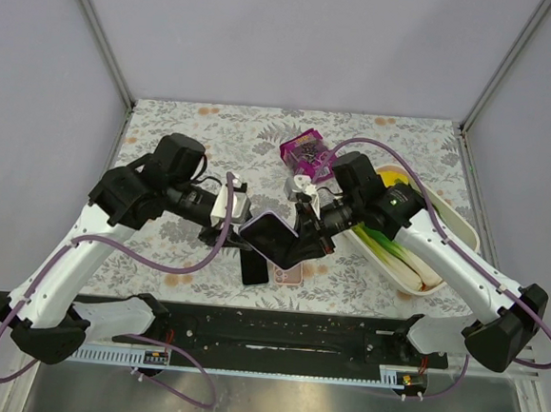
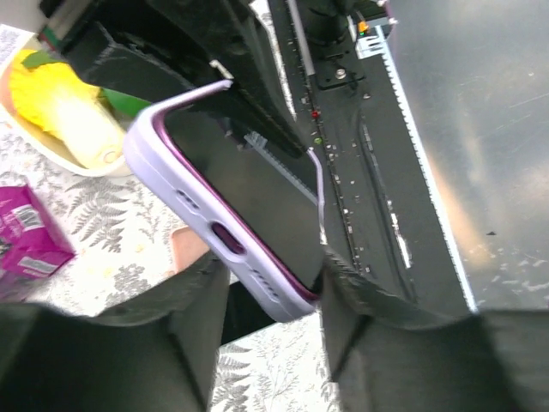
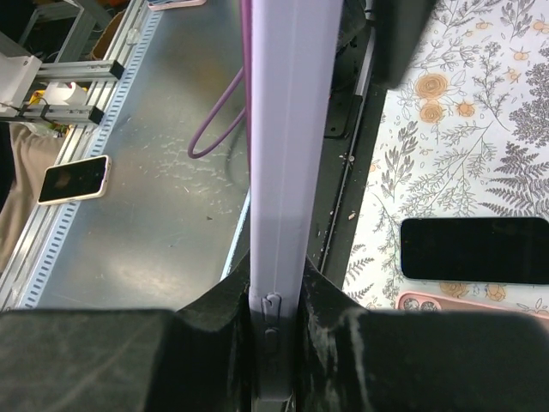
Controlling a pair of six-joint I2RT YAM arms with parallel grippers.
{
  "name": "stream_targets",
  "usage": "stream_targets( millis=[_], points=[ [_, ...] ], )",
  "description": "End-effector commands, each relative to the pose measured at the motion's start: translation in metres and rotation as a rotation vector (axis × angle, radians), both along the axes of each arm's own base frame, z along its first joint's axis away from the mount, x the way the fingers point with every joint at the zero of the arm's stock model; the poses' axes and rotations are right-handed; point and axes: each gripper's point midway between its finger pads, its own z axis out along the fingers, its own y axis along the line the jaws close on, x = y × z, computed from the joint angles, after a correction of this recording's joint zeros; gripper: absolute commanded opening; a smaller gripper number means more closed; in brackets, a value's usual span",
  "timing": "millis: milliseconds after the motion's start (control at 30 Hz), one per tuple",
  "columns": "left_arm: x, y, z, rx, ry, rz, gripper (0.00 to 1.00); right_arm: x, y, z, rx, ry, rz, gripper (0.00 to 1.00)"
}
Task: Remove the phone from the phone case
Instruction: Remove the phone case from the phone.
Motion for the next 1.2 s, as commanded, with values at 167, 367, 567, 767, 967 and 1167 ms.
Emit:
stream_targets(
  millis=[167, 367, 567, 767, 967, 1167],
  points=[
    [0.029, 0.008, 0.031, -0.076, -0.167, 0.100, 0.92, 0.003, 0.016, 0.022, 0.073, -0.090, -0.009, 0.00],
    [0.032, 0.020, 0.066, -0.205, -0.001, 0.157, 0.97, 0.015, 0.017, 0.018, 0.048, -0.121, -0.078, 0.00],
    [0.035, 0.019, 0.081, -0.281, 0.158, 0.232, 0.90, 0.025, 0.019, 0.017, 0.037, -0.147, -0.133, 0.00],
    [0.043, 0.012, 0.092, -0.359, 0.358, 0.312, 0.83, 0.029, 0.021, 0.017, 0.034, -0.153, -0.146, 0.00],
    [0.052, -0.001, 0.079, -0.414, 0.600, 0.287, 0.77, 0.030, 0.023, 0.017, 0.034, -0.151, -0.142, 0.00],
    [0.065, -0.005, 0.084, -0.457, 0.694, 0.345, 0.71, 0.041, 0.025, 0.011, 0.006, -0.180, -0.189, 0.00]
  ],
)
